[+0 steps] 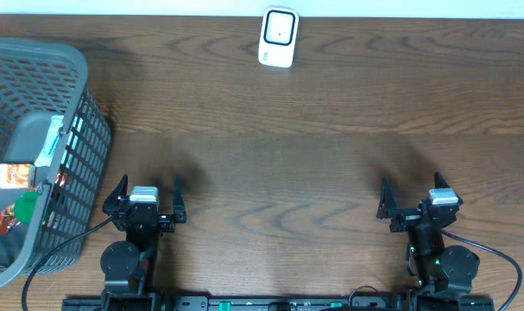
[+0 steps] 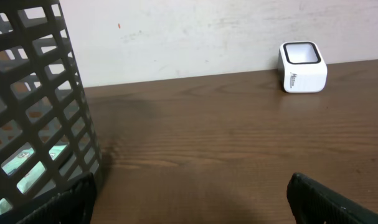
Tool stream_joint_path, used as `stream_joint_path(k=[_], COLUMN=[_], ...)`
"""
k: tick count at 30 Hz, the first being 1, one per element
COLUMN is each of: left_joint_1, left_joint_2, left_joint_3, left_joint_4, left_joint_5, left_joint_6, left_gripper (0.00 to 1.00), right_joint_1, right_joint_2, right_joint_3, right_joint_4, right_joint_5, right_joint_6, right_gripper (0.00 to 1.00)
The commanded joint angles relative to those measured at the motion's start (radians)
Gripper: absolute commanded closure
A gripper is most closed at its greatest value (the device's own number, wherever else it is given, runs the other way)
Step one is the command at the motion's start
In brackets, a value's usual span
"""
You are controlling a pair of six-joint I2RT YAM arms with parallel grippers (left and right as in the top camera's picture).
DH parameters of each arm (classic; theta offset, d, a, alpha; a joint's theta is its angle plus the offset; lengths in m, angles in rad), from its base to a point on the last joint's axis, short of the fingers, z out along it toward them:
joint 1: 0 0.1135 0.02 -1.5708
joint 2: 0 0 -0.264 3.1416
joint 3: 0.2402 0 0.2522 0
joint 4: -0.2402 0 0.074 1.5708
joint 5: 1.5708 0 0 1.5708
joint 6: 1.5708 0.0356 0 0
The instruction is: Scan the item barcode
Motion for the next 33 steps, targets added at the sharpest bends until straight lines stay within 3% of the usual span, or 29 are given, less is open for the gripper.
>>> stream_joint_path(k=[1,21,25,33], left_joint_1=[0.003,0.003,0.003,0.003], left_joint_2=[-0.006,-0.006,-0.005,-0.005], left_joint_3=[-0.029,-0.029,-0.029,-0.029], left_joint_4=[-0.015,-0.015,-0.013,-0.013], left_joint_5=[-0.012,-0.013,-0.013,-0.013], left_joint_6=[0.002,0.003,0.07,0.071], left_gripper=[0.02,0.02,0.02,0.02], right_joint_1=[0.01,0.01,0.01,0.01], right_joint_2=[-0.003,-0.003,-0.003,-0.003], right_joint_3=[-0.002,-0.002,-0.002,-0.002], right_joint_4=[-0.005,-0.005,-0.005,-0.005], right_joint_5=[0.009,0.009,0.009,0.009], right_joint_6=[0.014,0.013,0.013,0.013], right_gripper=[0.01,0.01,0.01,0.01])
